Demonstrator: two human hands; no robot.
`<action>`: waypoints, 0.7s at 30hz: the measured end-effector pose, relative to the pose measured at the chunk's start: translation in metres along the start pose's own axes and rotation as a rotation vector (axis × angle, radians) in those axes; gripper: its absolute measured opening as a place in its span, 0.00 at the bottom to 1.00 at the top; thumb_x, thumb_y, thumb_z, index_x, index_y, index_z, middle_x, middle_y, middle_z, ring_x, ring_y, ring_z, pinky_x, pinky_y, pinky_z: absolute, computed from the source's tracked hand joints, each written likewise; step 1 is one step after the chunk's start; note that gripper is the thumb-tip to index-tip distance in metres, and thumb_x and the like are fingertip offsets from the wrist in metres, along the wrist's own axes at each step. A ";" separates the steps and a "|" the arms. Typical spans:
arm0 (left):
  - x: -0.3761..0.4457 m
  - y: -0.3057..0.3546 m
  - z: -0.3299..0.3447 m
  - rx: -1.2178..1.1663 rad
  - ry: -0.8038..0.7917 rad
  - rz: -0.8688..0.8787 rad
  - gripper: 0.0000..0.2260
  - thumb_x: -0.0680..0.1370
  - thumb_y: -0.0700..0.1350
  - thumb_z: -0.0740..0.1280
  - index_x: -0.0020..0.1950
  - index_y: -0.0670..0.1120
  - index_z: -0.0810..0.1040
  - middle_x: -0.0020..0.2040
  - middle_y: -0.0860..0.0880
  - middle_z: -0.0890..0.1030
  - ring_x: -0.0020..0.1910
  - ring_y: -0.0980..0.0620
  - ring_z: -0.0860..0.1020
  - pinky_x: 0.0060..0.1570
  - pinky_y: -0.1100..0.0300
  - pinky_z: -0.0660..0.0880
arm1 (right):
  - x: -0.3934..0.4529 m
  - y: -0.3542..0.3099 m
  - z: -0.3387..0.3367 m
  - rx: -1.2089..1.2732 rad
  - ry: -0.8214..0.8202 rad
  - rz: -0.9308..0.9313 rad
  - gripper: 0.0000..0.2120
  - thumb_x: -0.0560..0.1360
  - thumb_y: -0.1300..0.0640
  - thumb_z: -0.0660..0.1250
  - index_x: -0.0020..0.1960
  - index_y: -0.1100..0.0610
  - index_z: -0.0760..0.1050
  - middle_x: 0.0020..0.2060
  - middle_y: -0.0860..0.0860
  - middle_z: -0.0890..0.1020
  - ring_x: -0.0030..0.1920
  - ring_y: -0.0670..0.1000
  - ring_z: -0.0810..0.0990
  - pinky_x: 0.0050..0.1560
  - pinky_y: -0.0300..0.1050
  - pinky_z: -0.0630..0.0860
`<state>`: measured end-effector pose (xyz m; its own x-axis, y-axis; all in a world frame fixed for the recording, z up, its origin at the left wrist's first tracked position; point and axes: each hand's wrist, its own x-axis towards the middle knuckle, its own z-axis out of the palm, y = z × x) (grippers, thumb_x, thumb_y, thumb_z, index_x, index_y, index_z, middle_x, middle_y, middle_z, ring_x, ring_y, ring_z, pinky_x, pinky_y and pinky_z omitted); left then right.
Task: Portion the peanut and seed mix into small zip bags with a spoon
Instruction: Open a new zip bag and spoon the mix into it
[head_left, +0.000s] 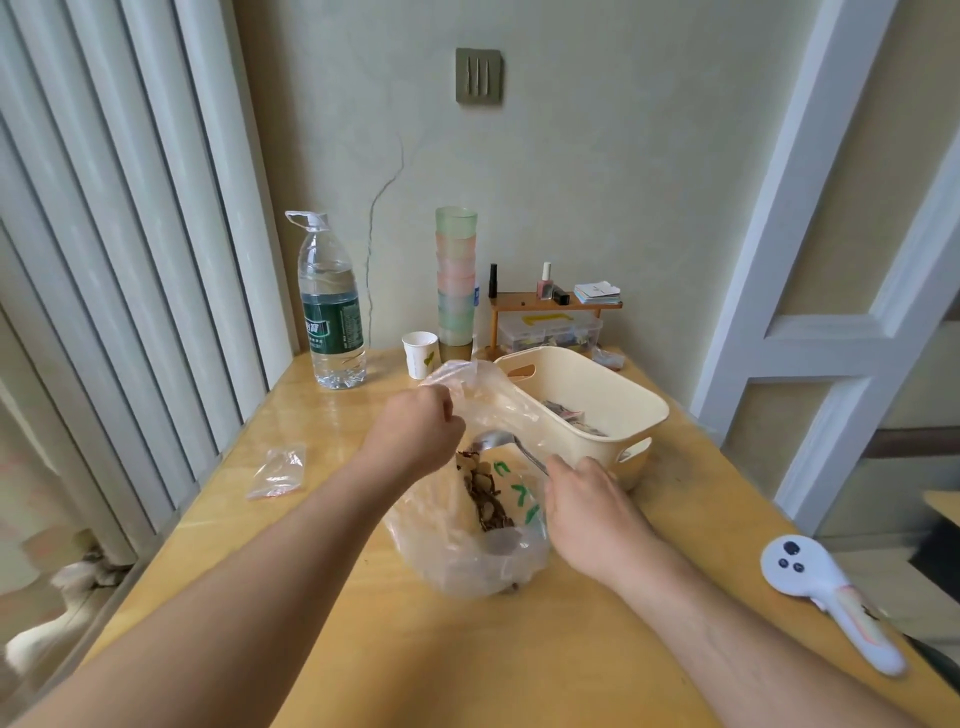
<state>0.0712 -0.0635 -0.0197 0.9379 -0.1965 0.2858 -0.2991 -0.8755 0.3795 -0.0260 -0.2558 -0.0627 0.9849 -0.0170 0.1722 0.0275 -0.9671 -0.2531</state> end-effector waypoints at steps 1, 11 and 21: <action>-0.003 -0.002 -0.002 -0.006 0.027 0.004 0.04 0.79 0.39 0.63 0.45 0.46 0.72 0.41 0.47 0.77 0.42 0.44 0.74 0.38 0.52 0.71 | -0.002 -0.003 0.001 0.024 -0.015 -0.003 0.10 0.86 0.56 0.52 0.61 0.55 0.71 0.49 0.56 0.73 0.53 0.62 0.77 0.58 0.53 0.73; -0.018 -0.009 0.016 -0.142 -0.267 -0.226 0.17 0.75 0.45 0.61 0.63 0.42 0.74 0.58 0.42 0.80 0.54 0.42 0.77 0.52 0.49 0.77 | -0.007 -0.015 0.021 -0.086 -0.141 0.044 0.20 0.81 0.62 0.53 0.72 0.56 0.68 0.57 0.60 0.74 0.59 0.63 0.74 0.59 0.52 0.72; -0.009 -0.024 0.045 0.004 -0.354 -0.188 0.09 0.77 0.47 0.64 0.54 0.44 0.77 0.51 0.46 0.79 0.50 0.46 0.77 0.45 0.54 0.77 | -0.007 -0.009 0.016 -0.061 -0.181 0.059 0.14 0.86 0.60 0.52 0.65 0.58 0.75 0.57 0.58 0.79 0.60 0.61 0.75 0.61 0.52 0.70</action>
<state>0.0780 -0.0607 -0.0705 0.9789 -0.1726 -0.1096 -0.1169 -0.9123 0.3924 -0.0307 -0.2428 -0.0764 0.9993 -0.0331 -0.0167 -0.0357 -0.9794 -0.1985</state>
